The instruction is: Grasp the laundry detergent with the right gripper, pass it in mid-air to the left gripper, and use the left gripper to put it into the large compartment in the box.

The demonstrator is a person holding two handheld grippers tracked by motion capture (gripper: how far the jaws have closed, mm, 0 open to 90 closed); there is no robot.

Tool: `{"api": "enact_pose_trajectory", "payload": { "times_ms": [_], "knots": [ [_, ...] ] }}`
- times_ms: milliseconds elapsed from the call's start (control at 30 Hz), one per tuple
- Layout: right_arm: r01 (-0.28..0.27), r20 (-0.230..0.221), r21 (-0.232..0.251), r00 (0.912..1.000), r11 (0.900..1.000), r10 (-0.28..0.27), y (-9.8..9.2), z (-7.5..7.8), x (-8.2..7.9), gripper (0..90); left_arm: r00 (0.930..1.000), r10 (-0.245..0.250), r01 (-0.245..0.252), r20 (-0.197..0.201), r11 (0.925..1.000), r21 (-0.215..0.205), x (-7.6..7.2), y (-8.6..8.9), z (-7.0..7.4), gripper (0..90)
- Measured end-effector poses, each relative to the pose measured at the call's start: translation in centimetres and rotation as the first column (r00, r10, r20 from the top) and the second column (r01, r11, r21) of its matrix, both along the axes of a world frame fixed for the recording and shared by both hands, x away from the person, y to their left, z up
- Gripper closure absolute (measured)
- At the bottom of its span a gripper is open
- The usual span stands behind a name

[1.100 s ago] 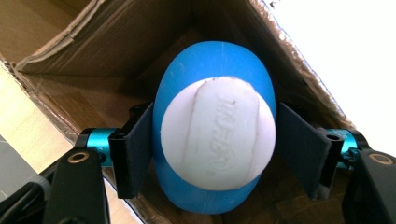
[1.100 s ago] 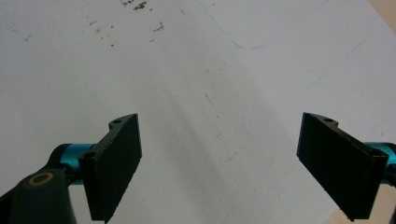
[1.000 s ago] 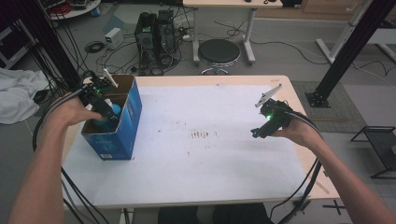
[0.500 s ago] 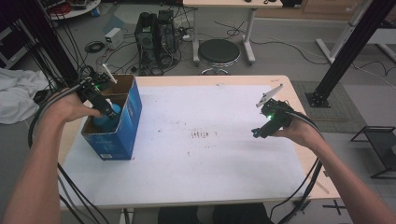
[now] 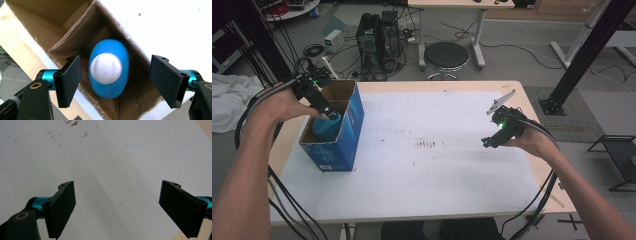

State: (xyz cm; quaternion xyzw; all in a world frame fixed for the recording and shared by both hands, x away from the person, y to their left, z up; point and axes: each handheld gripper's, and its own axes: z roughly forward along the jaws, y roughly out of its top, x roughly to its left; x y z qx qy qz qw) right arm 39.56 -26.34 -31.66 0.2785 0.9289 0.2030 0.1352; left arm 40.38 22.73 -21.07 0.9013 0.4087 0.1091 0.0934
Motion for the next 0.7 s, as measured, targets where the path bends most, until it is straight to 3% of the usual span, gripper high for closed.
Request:
{"api": "enact_pose_trajectory", "payload": {
  "times_ms": [100,233,267,300,333,400,633,700],
  "knots": [
    [-0.013,0.006,-0.006,0.9999,1.000,0.013,-0.1,0.1,0.1,13.1,0.9993,-0.019,0.019,0.032,0.9996,-0.019,0.0,-1.4,0.7,24.2],
    [0.007,-0.003,-0.004,1.0000,1.000,-0.007,0.0,0.3,0.0,13.1,0.9955,-0.080,0.081,0.049,0.9965,-0.019,0.2,-3.6,1.7,21.5],
    [0.006,-0.004,0.000,1.0000,1.000,-0.006,0.0,0.3,0.0,13.1,0.9905,-0.133,0.132,0.034,0.9910,0.018,0.4,-4.0,2.2,21.4],
    [0.017,0.006,0.002,0.9998,1.000,-0.017,0.0,0.4,0.0,13.1,0.9901,-0.131,0.131,0.051,0.9914,0.002,0.3,-4.6,2.3,19.2],
    [0.007,0.003,0.000,1.0000,1.000,-0.007,0.0,0.5,0.1,13.1,0.9848,-0.172,0.171,0.028,0.9850,0.023,0.4,-5.0,2.7,18.7],
    [0.005,0.009,-0.006,0.9999,1.000,-0.005,0.0,0.7,0.1,13.1,0.9809,-0.190,0.189,0.043,0.9819,0.013,0.3,-6.2,2.8,17.9],
    [-0.006,0.003,-0.006,1.0000,1.000,0.006,0.2,1.2,0.2,13.1,0.9531,-0.298,0.298,0.055,0.9546,0.001,0.0,-9.9,2.9,15.8],
    [-0.007,0.012,-0.005,0.9999,1.000,0.007,0.2,1.3,0.3,13.1,0.9484,-0.311,0.312,0.062,0.9502,-0.003,-0.2,-11.1,2.5,13.2]
  ]
}}
